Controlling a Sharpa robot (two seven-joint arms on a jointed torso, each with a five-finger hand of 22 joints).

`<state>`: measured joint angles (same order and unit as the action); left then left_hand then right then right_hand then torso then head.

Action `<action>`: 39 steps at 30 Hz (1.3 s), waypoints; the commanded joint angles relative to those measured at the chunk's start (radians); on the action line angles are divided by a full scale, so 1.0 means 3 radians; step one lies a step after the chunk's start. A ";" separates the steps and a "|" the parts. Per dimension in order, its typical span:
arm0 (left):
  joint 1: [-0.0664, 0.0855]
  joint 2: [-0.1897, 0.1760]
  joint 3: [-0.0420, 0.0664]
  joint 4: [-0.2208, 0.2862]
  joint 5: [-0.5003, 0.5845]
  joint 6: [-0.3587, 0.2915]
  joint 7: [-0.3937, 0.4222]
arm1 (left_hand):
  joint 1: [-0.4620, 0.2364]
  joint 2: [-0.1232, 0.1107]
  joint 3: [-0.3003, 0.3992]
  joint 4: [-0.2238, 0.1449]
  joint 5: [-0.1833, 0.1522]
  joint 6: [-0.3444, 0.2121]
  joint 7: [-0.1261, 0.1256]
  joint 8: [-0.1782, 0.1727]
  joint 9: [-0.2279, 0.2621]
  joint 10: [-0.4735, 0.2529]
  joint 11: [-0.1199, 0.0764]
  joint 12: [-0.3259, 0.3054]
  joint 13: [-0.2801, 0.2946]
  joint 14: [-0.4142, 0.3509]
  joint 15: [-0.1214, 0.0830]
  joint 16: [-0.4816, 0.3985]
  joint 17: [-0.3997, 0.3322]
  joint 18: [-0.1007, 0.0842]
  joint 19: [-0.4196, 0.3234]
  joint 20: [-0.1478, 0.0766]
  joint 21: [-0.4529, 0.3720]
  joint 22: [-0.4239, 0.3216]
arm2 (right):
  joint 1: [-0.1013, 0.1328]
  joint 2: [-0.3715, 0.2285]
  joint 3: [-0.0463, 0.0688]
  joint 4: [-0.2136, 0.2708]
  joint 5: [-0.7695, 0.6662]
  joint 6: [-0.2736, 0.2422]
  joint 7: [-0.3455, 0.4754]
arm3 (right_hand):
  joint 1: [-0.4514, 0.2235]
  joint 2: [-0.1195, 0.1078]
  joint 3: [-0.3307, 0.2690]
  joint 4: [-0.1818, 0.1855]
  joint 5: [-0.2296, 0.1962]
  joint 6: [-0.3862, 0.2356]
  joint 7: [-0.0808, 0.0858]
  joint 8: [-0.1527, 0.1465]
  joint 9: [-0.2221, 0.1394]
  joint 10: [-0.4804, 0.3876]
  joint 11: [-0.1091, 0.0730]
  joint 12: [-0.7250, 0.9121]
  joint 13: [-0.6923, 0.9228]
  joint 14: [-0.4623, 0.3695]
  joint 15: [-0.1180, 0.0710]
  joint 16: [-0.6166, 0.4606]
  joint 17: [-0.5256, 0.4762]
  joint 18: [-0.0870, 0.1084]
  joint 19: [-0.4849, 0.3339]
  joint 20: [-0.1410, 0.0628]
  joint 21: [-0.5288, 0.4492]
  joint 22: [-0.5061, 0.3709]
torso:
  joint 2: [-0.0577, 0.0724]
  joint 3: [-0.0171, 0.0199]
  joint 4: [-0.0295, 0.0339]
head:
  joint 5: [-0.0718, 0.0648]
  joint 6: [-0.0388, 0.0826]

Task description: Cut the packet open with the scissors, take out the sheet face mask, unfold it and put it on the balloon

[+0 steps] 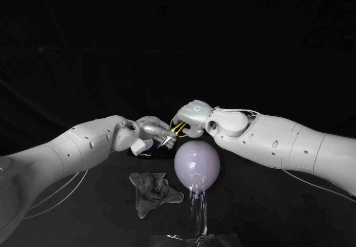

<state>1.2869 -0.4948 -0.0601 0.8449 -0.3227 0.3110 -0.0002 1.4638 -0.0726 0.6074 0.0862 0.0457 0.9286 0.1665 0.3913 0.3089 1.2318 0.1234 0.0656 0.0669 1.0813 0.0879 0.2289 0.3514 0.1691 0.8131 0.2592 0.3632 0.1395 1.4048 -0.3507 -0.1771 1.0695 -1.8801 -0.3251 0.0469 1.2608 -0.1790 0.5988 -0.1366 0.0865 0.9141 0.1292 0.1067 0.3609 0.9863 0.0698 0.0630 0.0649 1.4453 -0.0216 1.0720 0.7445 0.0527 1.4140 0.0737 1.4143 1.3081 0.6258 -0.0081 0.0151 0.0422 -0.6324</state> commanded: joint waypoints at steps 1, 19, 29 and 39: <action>0.0025 -0.0012 0.0011 0.0057 -0.0032 -0.0021 0.0111 | 0.0005 0.0038 0.0011 -0.0025 0.0010 0.0020 -0.0002 0.0007 0.0465 0.0059 -0.0038 0.0012 0.0004 0.0021 -0.0009 0.0011 0.0006 0.0032 -0.0003 -0.0014 0.0017 0.0006 | -0.0009 0.0016 -0.0001 -0.0041 -0.0132 0.0089 -0.0115 | 0.0020 0.0005 0.0018 -0.0011 -0.0027 0.0017 -0.0001 0.0009 0.0004 0.0029 0.0005 0.0021 0.0001 0.0008 0.0019 0.0019 -0.0006 0.0015 -0.0003 0.0017 -0.0012 0.0166 | -0.0002 -0.0002 -0.0003 | 0.0001 0.0003; 0.0306 -0.0080 0.0018 0.0356 -0.0191 0.0061 0.0103 | 0.0001 0.0049 0.0016 -0.0060 0.0010 0.0025 -0.0004 0.0005 0.0472 0.0062 -0.0040 0.0009 0.0003 0.0021 -0.0012 0.0006 0.0013 0.0026 -0.0022 -0.0019 0.0043 0.0023 | -0.0033 0.0111 -0.0002 -0.0172 -0.0117 0.0245 -0.0058 | -0.0028 0.0115 0.0150 0.0076 -0.0120 0.0213 0.0037 0.0102 0.0051 0.0358 0.0047 0.0058 0.0004 0.0009 0.0098 0.0111 0.0070 -0.0006 0.0058 0.0088 0.0043 0.0263 | -0.0006 -0.0001 -0.0002 | -0.0006 0.0014; 0.0373 -0.0120 0.0022 0.0584 -0.0285 0.0234 0.0063 | -0.0002 0.0052 0.0017 -0.0075 0.0009 0.0026 -0.0003 0.0003 0.0474 0.0062 -0.0039 0.0008 0.0003 0.0020 -0.0012 0.0004 0.0017 0.0023 -0.0031 -0.0021 0.0056 0.0032 | -0.0036 0.0129 -0.0002 -0.0220 -0.0113 0.0330 -0.0035 | -0.0005 0.0287 0.0226 0.0142 -0.0126 0.0330 0.0065 0.0184 0.0109 0.0664 0.0053 0.0128 0.0026 0.0015 0.0098 0.0192 0.0160 -0.0039 0.0150 0.0098 0.0140 0.0394 | -0.0003 0.0003 -0.0001 | -0.0022 0.0019; 0.0393 -0.0206 0.0031 0.0662 -0.0323 0.0489 0.0091 | -0.0012 0.0051 0.0012 -0.0103 0.0009 0.0037 -0.0010 0.0004 0.0481 0.0065 -0.0042 0.0006 0.0002 0.0021 -0.0014 0.0001 0.0023 0.0017 -0.0049 -0.0020 0.0079 0.0048 | -0.0036 0.0084 -0.0003 -0.0172 -0.0104 0.0307 -0.0083 | 0.0018 0.0327 0.0031 0.0131 -0.0126 0.0596 -0.0108 0.0429 0.0323 0.1584 -0.0176 0.0483 0.0218 0.0021 -0.0083 0.0289 0.0273 -0.0062 0.0217 -0.0009 0.0215 0.0495 | 0.0005 -0.0002 -0.0005 | -0.0056 0.0027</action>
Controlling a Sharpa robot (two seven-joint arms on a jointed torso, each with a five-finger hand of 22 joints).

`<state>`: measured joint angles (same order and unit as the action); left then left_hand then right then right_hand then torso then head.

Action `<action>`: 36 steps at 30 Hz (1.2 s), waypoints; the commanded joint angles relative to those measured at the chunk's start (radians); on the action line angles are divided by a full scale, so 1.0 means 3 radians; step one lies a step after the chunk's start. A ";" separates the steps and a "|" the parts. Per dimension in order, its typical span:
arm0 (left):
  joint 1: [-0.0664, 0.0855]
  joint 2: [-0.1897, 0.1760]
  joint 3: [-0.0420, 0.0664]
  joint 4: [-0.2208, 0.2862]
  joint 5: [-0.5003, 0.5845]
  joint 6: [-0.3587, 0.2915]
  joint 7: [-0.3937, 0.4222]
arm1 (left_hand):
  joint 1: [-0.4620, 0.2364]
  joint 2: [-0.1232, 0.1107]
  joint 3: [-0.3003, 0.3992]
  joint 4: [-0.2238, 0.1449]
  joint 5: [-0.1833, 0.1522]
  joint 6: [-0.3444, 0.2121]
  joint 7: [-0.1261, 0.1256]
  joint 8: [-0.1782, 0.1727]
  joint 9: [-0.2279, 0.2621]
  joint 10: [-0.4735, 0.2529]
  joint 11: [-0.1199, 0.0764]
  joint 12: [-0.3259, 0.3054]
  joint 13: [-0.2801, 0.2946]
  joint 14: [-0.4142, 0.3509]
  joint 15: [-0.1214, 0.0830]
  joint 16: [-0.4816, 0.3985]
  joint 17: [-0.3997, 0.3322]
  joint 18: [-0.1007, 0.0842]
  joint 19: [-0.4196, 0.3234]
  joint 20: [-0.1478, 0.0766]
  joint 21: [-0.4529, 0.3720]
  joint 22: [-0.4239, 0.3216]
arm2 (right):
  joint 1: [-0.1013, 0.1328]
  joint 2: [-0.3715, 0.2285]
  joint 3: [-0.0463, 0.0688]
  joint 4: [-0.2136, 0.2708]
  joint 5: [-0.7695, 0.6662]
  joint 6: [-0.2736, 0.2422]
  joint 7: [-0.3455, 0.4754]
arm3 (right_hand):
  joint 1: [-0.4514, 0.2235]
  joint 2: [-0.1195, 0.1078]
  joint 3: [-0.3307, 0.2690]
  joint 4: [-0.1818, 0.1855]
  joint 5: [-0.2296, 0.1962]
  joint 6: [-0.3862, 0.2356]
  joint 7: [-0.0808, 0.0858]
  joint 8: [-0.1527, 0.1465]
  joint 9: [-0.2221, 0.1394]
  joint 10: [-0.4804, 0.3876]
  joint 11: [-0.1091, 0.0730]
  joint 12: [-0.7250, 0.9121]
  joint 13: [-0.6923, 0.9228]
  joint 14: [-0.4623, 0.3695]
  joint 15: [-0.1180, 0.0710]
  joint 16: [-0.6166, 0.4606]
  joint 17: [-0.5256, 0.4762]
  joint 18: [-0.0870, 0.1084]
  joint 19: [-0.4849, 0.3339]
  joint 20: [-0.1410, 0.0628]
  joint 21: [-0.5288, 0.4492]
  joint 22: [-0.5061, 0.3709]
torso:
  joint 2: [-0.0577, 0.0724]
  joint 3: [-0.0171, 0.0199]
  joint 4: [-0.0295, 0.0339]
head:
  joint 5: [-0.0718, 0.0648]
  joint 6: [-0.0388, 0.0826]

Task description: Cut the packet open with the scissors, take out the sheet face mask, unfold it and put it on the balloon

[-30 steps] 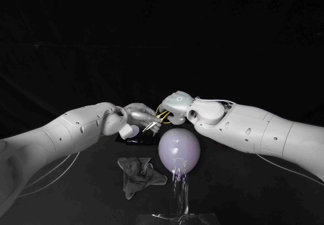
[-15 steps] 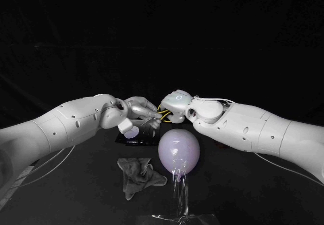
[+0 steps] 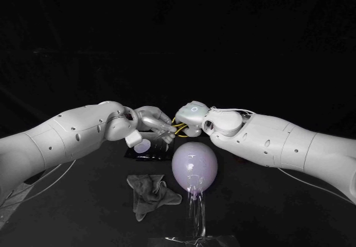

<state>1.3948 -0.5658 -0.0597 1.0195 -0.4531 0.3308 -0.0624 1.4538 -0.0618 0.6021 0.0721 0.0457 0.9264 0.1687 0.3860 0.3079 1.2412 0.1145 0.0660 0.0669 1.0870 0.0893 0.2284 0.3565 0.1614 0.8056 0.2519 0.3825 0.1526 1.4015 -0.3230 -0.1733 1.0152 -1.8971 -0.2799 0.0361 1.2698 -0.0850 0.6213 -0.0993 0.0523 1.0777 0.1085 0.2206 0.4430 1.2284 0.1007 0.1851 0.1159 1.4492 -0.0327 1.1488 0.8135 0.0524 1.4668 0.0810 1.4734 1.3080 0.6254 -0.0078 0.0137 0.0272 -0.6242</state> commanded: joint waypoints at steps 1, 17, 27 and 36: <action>0.0034 0.0030 0.0030 0.0080 0.0113 0.0425 0.0300 | 0.0022 0.0015 0.0030 -0.0056 0.0009 0.0044 -0.0018 0.0022 0.0484 0.0033 -0.0013 0.0005 0.0002 0.0002 -0.0018 0.0002 0.0006 0.0042 -0.0024 0.0005 0.0015 0.0004 | -0.0025 -0.0016 -0.0015 0.0019 -0.0043 0.0142 -0.0061 | -0.0027 0.0010 -0.0081 0.0017 -0.0012 0.0076 -0.0079 0.0087 0.0088 0.0912 -0.0319 0.0163 0.0102 0.0023 -0.0078 0.0077 0.0113 -0.0067 0.0059 -0.0054 0.0036 0.0518 | 0.0007 -0.0004 0.0001 | -0.0007 -0.0001; 0.0037 0.0010 0.0027 0.0053 0.0268 -0.0116 0.0191 | -0.0215 -0.0167 -0.0056 -0.0011 0.0006 -0.0177 0.0105 -0.0147 0.0432 -0.0346 0.0125 -0.0027 -0.0022 -0.0260 0.0111 -0.0150 -0.0023 -0.0005 -0.0195 0.0059 0.0005 0.0009 | -0.0024 -0.0113 -0.0015 0.0144 0.0140 0.0033 -0.0453 | -0.0306 0.0111 -0.0170 0.0399 -0.0011 0.0076 -0.0253 0.0396 0.0587 0.1009 -0.0489 0.2757 0.2666 0.0191 -0.0228 0.0746 0.1167 -0.0115 0.0186 -0.0222 0.0161 0.0686 | 0.0000 0.0001 -0.0002 | -0.0005 -0.0034; 0.0038 0.0008 0.0023 -0.0130 0.0562 -0.0458 0.0167 | -0.0827 -0.0503 -0.0890 0.0648 0.0001 -0.0603 0.0288 -0.0435 0.0294 -0.0889 0.0309 0.0014 -0.0002 -0.0658 0.0277 -0.0319 -0.0100 -0.0028 -0.0386 0.0127 -0.0252 -0.0154 | -0.0024 -0.0172 -0.0015 0.0145 0.0110 0.0020 -0.0662 | -0.0449 0.0129 -0.0155 0.0638 -0.0011 0.0099 -0.0358 0.0815 0.1197 0.1037 -0.0567 0.4051 0.4182 0.0296 -0.0291 0.1146 0.1927 -0.0118 0.0194 -0.0283 0.0166 0.0704 | 0.0002 -0.0003 0.0000 | -0.0013 -0.0063; 0.0037 -0.0046 0.0020 -0.0323 0.0870 -0.0489 0.0216 | -0.0678 -0.0209 -0.2159 0.0756 0.0013 -0.0573 0.0300 -0.0437 0.0278 -0.0910 0.0312 0.0046 0.0000 -0.0690 0.0284 -0.0298 -0.0128 -0.0033 -0.0342 0.0128 -0.0345 -0.0241 | -0.0024 -0.0259 -0.0015 0.0131 0.0097 -0.0193 -0.0801 | -0.0519 -0.0002 -0.0185 0.0815 -0.0011 0.0021 -0.0438 0.1302 0.1976 0.1141 -0.0625 0.4619 0.4850 0.0379 -0.0332 0.1358 0.2406 -0.0086 0.0103 -0.0311 0.0067 0.0620 | 0.0005 0.0000 0.0004 | -0.0033 -0.0089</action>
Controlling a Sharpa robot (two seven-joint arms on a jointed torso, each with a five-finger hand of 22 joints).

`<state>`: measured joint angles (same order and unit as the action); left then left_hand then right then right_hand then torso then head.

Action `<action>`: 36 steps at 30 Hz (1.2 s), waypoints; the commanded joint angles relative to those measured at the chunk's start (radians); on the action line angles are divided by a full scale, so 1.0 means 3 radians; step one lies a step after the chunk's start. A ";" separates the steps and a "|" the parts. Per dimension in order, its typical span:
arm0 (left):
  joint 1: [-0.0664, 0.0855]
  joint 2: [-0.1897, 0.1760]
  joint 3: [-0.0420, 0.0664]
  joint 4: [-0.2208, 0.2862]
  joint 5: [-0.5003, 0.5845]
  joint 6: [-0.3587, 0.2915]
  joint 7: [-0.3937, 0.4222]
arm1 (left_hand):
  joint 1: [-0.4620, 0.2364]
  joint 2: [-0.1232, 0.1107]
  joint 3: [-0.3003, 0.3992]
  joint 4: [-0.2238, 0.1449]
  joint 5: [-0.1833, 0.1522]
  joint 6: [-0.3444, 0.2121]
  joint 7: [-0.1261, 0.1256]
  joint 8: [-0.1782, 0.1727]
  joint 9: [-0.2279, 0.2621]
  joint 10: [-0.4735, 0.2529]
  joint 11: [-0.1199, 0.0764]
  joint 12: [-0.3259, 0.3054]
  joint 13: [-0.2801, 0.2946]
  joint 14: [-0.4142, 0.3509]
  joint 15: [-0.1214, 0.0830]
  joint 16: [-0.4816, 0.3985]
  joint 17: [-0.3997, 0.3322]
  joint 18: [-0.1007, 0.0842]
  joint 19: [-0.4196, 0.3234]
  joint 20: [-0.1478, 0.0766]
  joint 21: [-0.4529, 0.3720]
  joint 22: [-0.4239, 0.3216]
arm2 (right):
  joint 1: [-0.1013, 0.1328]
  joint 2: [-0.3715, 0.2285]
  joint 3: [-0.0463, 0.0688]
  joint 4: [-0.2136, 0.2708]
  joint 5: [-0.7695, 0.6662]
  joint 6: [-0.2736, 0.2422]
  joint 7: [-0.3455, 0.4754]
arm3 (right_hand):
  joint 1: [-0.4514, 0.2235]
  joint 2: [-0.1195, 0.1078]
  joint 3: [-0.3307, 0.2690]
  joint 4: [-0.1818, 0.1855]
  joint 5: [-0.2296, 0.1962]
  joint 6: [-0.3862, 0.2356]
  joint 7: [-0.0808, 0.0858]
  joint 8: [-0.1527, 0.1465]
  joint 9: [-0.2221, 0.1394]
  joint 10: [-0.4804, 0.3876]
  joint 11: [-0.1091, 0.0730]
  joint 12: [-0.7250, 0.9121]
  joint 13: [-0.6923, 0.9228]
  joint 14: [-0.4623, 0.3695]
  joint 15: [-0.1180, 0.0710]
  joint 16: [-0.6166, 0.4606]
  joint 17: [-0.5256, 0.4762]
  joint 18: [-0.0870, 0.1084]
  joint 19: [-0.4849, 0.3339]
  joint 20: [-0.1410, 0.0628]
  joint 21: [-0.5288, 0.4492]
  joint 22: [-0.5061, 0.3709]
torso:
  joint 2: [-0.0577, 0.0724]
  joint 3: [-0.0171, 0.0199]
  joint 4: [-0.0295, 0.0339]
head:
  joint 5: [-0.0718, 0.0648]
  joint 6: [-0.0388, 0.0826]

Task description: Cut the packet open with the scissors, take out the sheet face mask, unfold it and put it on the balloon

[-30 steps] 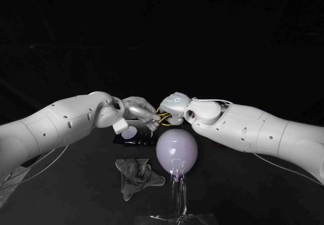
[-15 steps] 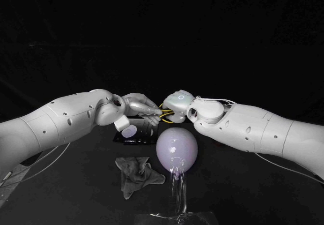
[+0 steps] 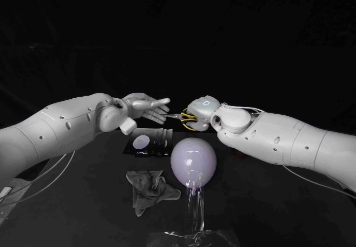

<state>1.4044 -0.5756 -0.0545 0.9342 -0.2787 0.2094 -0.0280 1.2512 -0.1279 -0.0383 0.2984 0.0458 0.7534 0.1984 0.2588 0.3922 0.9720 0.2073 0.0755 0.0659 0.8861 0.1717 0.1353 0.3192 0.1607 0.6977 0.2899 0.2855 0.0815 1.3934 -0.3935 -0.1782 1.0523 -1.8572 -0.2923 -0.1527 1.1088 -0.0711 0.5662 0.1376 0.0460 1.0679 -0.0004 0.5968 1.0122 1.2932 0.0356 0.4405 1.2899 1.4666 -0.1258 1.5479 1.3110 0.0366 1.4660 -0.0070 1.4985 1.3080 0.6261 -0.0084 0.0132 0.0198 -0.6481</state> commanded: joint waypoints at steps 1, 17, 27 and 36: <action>0.0005 -0.0024 0.0003 -0.0065 0.0323 -0.0091 0.0109 | -0.0004 0.0015 -0.0030 0.0002 0.0013 0.0006 0.0200 -0.0012 -0.0003 -0.0012 0.0002 0.0015 0.0003 -0.0020 0.0009 0.0013 -0.0004 -0.0030 0.0020 0.0001 -0.0022 -0.0004 | 0.0004 -0.0046 0.0002 0.0013 0.0006 -0.0200 -0.0178 | 0.0018 -0.0050 0.0001 0.0044 0.0009 0.0053 -0.0091 0.0081 0.0150 0.0925 -0.0407 0.3768 0.0936 0.0326 -0.0029 0.0037 0.0771 -0.0033 0.0103 -0.0019 -0.0020 0.0618 | 0.0002 0.0002 0.0006 | -0.0010 -0.0017; -0.0057 -0.0233 -0.0039 -0.0307 0.0480 -0.0333 0.0246 | 0.0046 0.0257 -0.0014 -0.0010 0.0009 0.0109 0.0169 0.0033 0.0003 0.0077 -0.0032 0.0075 0.0011 0.0067 -0.0026 0.0082 0.0003 0.0031 0.0147 -0.0003 -0.0002 -0.0014 | 0.0092 -0.0686 0.0012 0.0372 0.2699 -0.0761 0.0325 | -0.0016 -0.0008 -0.0063 0.0136 0.0009 0.0686 -0.0167 0.1352 0.1068 0.0925 -0.0481 0.3768 0.0936 0.0326 -0.0073 0.0040 0.0783 0.0010 -0.0009 -0.0066 -0.0160 0.0509 | -0.0002 0.0003 -0.0006 | -0.0059 0.0047; -0.0194 -0.0404 -0.0051 -0.0147 0.0510 -0.0432 0.0406 | 0.0156 0.0335 -0.0033 -0.0019 0.0008 0.0183 0.0144 0.0062 0.0005 0.0146 -0.0059 0.0117 0.0014 0.0127 -0.0052 0.0132 0.0013 0.0059 0.0225 -0.0005 0.0013 -0.0017 | 0.0125 -0.1118 0.0000 0.0688 0.4507 -0.0321 0.0842 | -0.0166 0.0200 -0.0112 0.0329 0.0011 0.0770 -0.0191 0.1556 0.1237 0.0925 -0.0502 0.3768 0.0936 0.0343 -0.0100 0.0069 0.0850 -0.0022 0.0081 -0.0096 -0.0067 0.0599 | 0.0004 0.0008 -0.0011 | -0.0148 0.0097; -0.0311 -0.0609 -0.0055 0.0221 0.0481 -0.0623 0.0887 | 0.0746 0.0351 -0.0042 -0.0084 0.0013 0.0374 -0.0008 0.0119 -0.0001 0.0352 -0.0184 0.0187 0.0021 0.0331 -0.0166 0.0319 0.0082 0.0083 0.0465 -0.0053 0.0110 0.0008 | 0.0078 -0.1445 -0.0029 0.0988 0.5406 0.0222 0.1102 | -0.0144 0.0230 -0.0160 0.0318 0.0011 0.0602 -0.0189 0.1287 0.1179 0.0925 -0.0504 0.3768 0.0936 0.0347 -0.0104 0.0076 0.0866 -0.0070 0.0209 -0.0107 0.0079 0.0732 | 0.0000 0.0013 -0.0004 | -0.0242 0.0138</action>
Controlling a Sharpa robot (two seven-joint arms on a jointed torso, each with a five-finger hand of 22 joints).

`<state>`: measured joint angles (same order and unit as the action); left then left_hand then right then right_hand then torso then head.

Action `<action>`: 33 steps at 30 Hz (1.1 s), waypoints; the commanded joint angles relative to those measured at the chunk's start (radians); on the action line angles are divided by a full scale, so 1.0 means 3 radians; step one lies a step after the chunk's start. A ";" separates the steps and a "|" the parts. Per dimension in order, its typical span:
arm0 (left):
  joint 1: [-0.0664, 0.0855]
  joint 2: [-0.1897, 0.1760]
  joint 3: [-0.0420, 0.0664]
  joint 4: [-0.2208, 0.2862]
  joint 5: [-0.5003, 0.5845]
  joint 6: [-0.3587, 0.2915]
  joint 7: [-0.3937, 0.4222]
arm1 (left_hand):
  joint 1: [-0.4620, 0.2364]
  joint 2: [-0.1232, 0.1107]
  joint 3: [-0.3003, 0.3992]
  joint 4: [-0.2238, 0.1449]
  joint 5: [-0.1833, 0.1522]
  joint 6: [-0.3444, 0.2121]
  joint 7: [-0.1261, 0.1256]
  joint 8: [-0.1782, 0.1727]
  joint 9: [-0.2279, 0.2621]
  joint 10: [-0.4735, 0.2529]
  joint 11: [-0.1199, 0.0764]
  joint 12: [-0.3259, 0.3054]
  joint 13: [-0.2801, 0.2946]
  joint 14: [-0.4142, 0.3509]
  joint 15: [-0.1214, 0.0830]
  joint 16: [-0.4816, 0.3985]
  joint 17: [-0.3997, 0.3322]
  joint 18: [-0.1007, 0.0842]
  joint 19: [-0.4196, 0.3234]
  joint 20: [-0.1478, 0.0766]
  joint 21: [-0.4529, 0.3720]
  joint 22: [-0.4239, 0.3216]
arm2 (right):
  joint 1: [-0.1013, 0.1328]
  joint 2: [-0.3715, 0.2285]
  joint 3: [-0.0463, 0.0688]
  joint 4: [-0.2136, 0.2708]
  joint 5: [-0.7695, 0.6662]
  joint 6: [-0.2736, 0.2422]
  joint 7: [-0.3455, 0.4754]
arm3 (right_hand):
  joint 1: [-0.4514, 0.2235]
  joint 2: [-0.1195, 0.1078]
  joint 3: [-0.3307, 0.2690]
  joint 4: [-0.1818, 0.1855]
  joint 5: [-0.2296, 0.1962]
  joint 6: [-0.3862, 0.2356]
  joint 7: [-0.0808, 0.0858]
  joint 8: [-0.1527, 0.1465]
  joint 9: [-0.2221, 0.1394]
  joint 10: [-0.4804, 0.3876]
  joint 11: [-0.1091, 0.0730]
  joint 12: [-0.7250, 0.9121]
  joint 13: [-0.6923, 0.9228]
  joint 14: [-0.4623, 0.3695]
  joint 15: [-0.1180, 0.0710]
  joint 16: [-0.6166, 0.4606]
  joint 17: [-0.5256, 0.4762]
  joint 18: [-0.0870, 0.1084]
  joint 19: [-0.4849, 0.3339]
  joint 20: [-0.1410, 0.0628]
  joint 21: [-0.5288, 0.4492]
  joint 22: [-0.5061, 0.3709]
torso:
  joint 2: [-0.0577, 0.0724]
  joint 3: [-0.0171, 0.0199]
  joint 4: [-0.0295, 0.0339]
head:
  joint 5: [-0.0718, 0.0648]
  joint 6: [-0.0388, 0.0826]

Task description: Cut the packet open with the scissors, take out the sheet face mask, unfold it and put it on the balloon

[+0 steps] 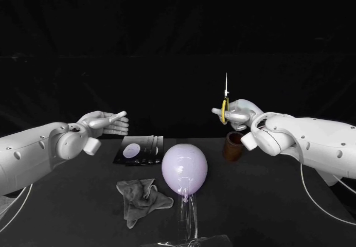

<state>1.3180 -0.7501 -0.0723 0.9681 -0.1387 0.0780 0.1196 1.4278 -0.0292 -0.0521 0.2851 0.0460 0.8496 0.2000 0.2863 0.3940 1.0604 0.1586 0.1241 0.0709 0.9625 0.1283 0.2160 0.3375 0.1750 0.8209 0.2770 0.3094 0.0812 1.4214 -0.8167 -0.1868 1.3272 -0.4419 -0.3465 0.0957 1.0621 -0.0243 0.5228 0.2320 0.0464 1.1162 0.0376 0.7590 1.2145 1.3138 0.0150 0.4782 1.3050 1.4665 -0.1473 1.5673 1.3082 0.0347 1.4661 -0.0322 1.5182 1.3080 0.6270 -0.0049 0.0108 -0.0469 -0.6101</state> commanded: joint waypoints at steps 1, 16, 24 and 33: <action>-0.0036 -0.0041 0.0004 0.0154 -0.0016 -0.0222 0.0447 | 0.0351 0.0076 0.0086 -0.0117 0.0015 0.0082 -0.0055 0.0035 -0.0009 0.0097 -0.0056 0.0039 0.0008 0.0142 -0.0053 0.0093 0.0040 0.0039 0.0098 -0.0026 0.0054 0.0019 | -0.0026 -0.0052 -0.0003 0.0095 0.0732 0.0431 0.0280 | 0.0014 0.0076 -0.0018 0.0002 0.0009 0.0436 -0.0316 0.0737 0.0503 0.0857 -0.0435 0.3642 0.0886 0.0348 -0.0033 0.0012 0.0875 -0.0064 0.0210 -0.0024 0.0015 0.0733 | -0.0004 0.0003 0.0004 | -0.0043 0.0023; -0.0127 0.0033 0.0007 0.0619 -0.0237 -0.0584 0.0919 | 0.0828 -0.0009 0.0495 -0.0030 0.0012 0.0198 -0.0040 -0.0103 -0.0153 0.0187 -0.0051 -0.0121 -0.0023 0.0087 -0.0046 0.0106 0.0065 0.0008 0.0024 -0.0040 0.0030 -0.0001 | -0.0262 -0.0116 -0.0023 0.0292 0.1312 0.0640 0.0421 | 0.0048 0.0214 -0.0124 0.0038 0.0009 -0.0142 -0.0233 -0.0510 0.0007 0.0857 -0.0369 0.3642 0.0886 0.0309 0.0016 -0.0057 0.0734 0.0007 0.0007 0.0006 -0.0223 0.0539 | 0.0000 0.0000 0.0007 | -0.0168 0.0073; -0.0147 -0.0017 0.0006 0.0731 -0.0472 -0.0606 0.0963 | 0.0795 -0.0095 0.0502 0.0018 0.0011 0.0182 -0.0031 -0.0145 -0.0183 0.0168 -0.0032 -0.0168 -0.0026 0.0034 -0.0025 0.0074 0.0057 0.0016 0.0000 -0.0016 0.0008 -0.0014 | -0.0370 -0.0214 -0.0028 0.0461 0.1621 0.0505 0.0576 | 0.0298 0.0287 -0.0083 -0.0101 0.0012 -0.0488 -0.0001 -0.1325 -0.0555 0.0437 -0.0164 0.2551 -0.0019 0.0138 0.0165 -0.0425 0.0143 0.0105 -0.0296 0.0122 -0.0640 0.0221 | 0.0001 -0.0002 0.0010 | -0.0144 0.0021; -0.0219 -0.0122 0.0005 0.0837 -0.0621 -0.0647 0.0973 | 0.0778 -0.0113 0.0512 0.0018 0.0011 0.0179 -0.0018 -0.0164 -0.0199 0.0159 -0.0023 -0.0188 -0.0024 -0.0002 -0.0011 0.0047 0.0048 0.0020 -0.0013 -0.0005 -0.0007 -0.0022 | -0.0476 -0.0341 -0.0032 0.0589 0.1650 0.0435 0.0546 | 0.0659 0.0480 0.0293 -0.0626 0.0007 -0.0854 0.0318 -0.1862 -0.0893 -0.0319 0.0116 -0.0073 -0.1989 -0.0100 0.0410 -0.1135 -0.0679 0.0243 -0.0650 0.0360 -0.1316 -0.0284 | 0.0001 -0.0008 0.0010 | -0.0137 -0.0042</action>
<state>1.2535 -0.7858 -0.0718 1.2138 -0.2863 -0.1004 0.3864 1.6630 -0.0584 0.1009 0.2872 0.0466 0.9041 0.1878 0.2415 0.3358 1.1099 0.1488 0.0726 0.0635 0.9717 0.1253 0.2360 0.3533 0.1775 0.8217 0.2752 0.3125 0.0760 1.2815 -0.9165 -0.1968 1.4975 0.0279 -0.2133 0.2366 1.1379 -0.0020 0.6113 0.0463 0.0500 0.8816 0.1010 0.2036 0.9474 1.2086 0.0499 0.4687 0.7155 1.4369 -0.0293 1.2300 1.1079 0.0931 1.2735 0.0725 1.1267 1.2245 0.6270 -0.0058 0.0131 -0.0888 -0.6189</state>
